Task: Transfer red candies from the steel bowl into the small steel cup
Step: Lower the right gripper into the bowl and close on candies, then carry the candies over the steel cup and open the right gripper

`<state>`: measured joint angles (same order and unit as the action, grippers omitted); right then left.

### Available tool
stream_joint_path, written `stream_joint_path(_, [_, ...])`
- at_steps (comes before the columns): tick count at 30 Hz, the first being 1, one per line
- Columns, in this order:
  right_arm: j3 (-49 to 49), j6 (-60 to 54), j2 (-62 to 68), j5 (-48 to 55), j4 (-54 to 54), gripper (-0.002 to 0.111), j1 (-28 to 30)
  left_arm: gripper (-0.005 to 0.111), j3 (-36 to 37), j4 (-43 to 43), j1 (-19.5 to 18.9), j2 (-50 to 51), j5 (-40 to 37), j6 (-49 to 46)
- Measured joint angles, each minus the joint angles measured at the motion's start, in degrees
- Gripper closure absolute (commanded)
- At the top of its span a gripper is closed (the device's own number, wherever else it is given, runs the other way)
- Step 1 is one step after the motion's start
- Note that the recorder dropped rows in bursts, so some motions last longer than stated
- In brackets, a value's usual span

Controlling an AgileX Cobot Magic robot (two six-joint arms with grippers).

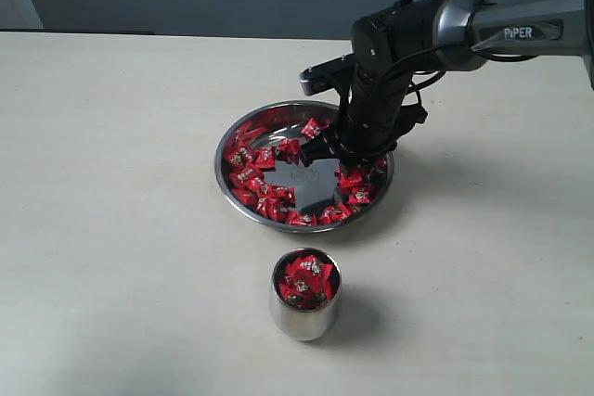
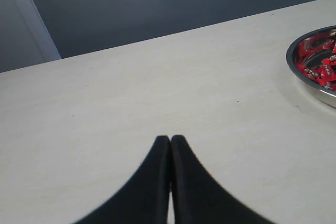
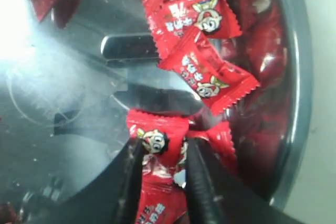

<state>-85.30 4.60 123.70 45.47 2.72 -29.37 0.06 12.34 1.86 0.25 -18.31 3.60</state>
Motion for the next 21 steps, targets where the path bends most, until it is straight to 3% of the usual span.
stream_joint_path(2, [0.0,0.0,0.0,-0.13,-0.28,0.109,0.0,0.106,0.0,0.0,0.0,0.0,0.0,0.0])
stream_joint_path(21, [0.0,0.1,-4.14,-0.14,-2.72,0.109,0.0,0.106,0.0,0.0,0.0,0.0,0.0,0.0])
